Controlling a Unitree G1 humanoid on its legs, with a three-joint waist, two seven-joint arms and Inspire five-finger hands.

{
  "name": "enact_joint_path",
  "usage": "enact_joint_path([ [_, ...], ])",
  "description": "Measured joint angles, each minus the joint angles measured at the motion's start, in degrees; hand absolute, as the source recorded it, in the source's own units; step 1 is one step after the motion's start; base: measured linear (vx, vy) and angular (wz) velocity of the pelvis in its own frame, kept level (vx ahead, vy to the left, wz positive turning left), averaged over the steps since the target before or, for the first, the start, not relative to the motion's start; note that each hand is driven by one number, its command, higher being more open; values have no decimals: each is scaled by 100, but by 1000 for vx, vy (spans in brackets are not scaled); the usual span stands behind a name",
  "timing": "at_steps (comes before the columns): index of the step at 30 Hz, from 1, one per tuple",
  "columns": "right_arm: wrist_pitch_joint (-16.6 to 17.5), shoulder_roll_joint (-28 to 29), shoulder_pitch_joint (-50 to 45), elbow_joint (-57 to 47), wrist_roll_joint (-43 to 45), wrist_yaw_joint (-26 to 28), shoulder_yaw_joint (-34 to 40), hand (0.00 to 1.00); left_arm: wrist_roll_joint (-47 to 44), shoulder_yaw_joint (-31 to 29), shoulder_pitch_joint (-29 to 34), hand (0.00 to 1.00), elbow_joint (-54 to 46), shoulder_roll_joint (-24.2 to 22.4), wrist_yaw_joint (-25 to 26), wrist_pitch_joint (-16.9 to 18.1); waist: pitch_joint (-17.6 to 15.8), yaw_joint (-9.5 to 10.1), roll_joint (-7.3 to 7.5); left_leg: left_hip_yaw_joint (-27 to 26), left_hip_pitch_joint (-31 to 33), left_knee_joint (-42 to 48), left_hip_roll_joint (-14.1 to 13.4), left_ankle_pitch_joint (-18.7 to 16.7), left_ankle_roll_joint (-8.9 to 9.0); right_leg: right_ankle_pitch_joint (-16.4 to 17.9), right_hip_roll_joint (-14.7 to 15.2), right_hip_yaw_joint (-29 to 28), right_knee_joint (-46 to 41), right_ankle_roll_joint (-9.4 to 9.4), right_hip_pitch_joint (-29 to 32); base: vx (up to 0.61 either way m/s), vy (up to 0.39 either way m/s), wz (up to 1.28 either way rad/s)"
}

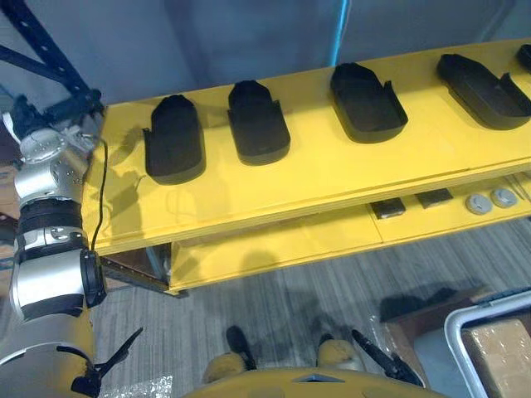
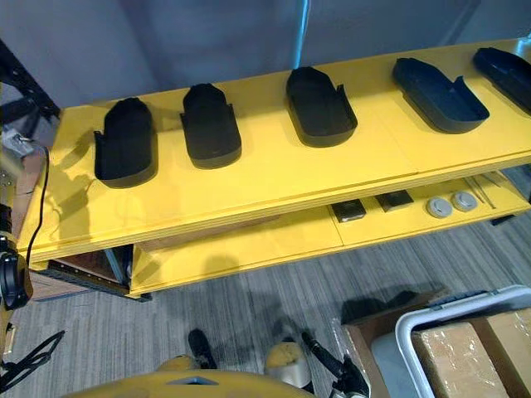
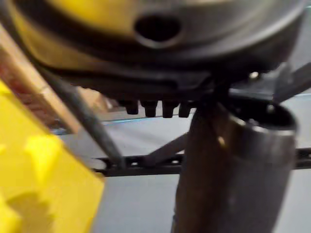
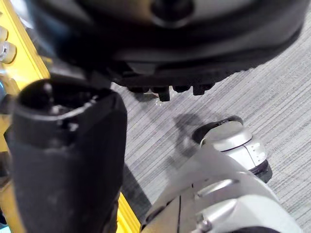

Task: Walk over and take three plastic housings, then place them on the shelf

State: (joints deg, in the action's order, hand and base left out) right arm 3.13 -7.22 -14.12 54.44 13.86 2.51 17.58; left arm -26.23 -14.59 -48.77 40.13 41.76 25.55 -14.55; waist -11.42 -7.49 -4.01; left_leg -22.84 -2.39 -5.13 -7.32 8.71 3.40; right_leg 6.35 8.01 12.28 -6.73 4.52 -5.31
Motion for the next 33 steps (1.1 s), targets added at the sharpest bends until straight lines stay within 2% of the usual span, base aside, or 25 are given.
enact_joint_path([
  [2,0,3,51,2,-1,-39,16,100,-22,30,128,100,-444,134,-61,304,88,29,-3,-1,-3,0,-8,5,-6,-16,-9,-4,6,17,-6,-27,6,1],
  [5,-3,29,123,130,-16,-56,292,100,-20,28,807,100,-1914,151,-488,1052,323,114,46,24,-5,-2,4,29,-11,-133,-14,9,102,87,-102,35,7,2],
  [8,-2,51,159,193,-118,-62,447,100,-17,17,1373,100,-2850,64,-890,1464,425,165,84,87,-6,-4,19,30,-12,-144,-8,49,141,87,-157,38,8,9],
  [9,-2,57,150,214,-229,-69,456,100,-4,-1,1631,100,-3210,-57,-1045,1583,466,192,97,114,-5,-4,23,30,-12,-155,-9,80,181,88,-192,20,7,10],
  [11,-3,96,136,227,-236,-86,488,100,206,-26,2454,100,-4184,-596,-1379,1913,544,300,99,159,15,-7,29,33,-14,-161,-7,130,199,87,-205,12,5,12],
  [12,-2,109,139,226,-236,-95,488,100,327,-25,2677,100,-4373,-759,-1451,1991,553,300,100,195,18,-7,33,38,-15,-160,-6,156,204,87,-224,5,2,19],
  [14,-2,180,143,226,-237,-148,483,100,937,2,3506,100,-4816,-1430,-1589,2302,566,341,109,274,18,-8,37,29,-2,-160,-14,242,256,84,-279,-22,4,18],
  [15,-2,197,141,227,-239,-162,482,100,1110,15,3678,100,-4859,-1563,-1585,2379,568,357,112,283,27,-9,36,10,24,-155,-17,265,290,73,-284,-47,12,16],
  [17,-2,245,129,247,-241,-209,478,100,1593,53,4085,100,-4875,-1908,-1482,2658,580,423,127,331,93,-8,37,17,28,-145,-19,319,320,55,-270,-28,11,16],
  [20,-2,326,104,361,-237,-337,413,100,2293,142,4777,100,-4984,-2346,-788,3231,648,499,241,404,137,-8,69,22,24,-157,-17,360,383,60,-285,22,8,10],
  [21,-2,369,86,387,-235,-375,372,100,2538,204,5048,100,-5083,-2535,-442,3463,682,569,298,425,158,-8,79,23,19,-160,-14,374,384,63,-284,51,5,9],
  [24,-54,451,72,382,-234,-461,177,100,3581,325,5760,100,-5123,-2997,607,3930,707,592,442,562,157,-7,102,47,-26,-130,-12,526,395,19,-362,46,-9,21],
  [29,-121,430,140,387,-237,-459,-20,100,4046,676,6326,100,-4985,-3264,1045,4002,699,706,447,737,127,-7,117,22,8,-47,-13,714,402,-32,-488,9,-17,17],
  [33,-109,396,184,392,-224,-470,-132,100,4039,869,6326,100,-4954,-3286,976,4360,695,730,456,849,121,-8,120,17,-6,-1,-7,840,400,-12,-567,1,-13,16],
])
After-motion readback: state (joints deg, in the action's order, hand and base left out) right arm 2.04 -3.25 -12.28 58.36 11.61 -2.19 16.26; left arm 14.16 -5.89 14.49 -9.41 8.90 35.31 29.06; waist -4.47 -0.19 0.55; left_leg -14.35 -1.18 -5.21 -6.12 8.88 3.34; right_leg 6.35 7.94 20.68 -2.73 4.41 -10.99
